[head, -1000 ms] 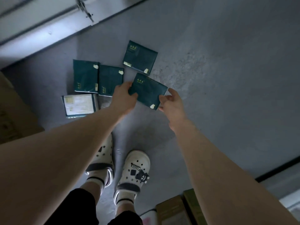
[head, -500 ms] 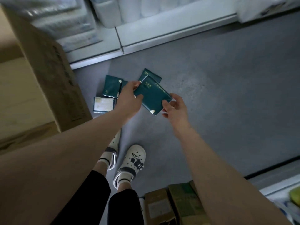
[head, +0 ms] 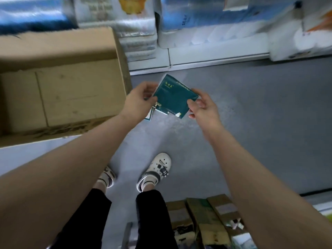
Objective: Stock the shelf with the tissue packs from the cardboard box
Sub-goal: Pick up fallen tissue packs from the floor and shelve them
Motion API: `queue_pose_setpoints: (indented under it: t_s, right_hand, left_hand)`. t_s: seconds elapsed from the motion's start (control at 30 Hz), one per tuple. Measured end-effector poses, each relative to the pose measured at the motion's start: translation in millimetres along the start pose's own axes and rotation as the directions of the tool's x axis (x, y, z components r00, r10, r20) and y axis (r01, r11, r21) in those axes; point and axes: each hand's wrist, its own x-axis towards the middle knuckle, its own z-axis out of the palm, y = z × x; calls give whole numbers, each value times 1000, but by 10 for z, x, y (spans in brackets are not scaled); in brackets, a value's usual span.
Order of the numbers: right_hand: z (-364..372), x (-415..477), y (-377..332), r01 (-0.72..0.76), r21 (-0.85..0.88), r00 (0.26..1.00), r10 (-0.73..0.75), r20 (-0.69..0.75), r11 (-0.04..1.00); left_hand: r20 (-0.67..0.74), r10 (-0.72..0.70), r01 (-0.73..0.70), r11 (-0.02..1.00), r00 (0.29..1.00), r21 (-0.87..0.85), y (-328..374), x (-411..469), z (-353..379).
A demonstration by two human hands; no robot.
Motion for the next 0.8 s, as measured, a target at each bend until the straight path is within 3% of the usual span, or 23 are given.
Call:
queue_pose_setpoints:
  t_s: [0.5,0.7,0.8]
  right_hand:
    - [2097,-674,-737,83,-100,978,-62,201,991]
    - [2952,-853,-1215,191,-215,948,-124,293,958]
    - [3299,-907,-1516,342,-267,902,-236,361,901]
  left_hand:
    - [-185,-38,13,991,982,-135,-518,-531,-2190]
    - [-308,-40,-7,989,951,-149,-685,-687,-3137]
    - [-373,2,-72,982,928,-174,-683,-754,-3551]
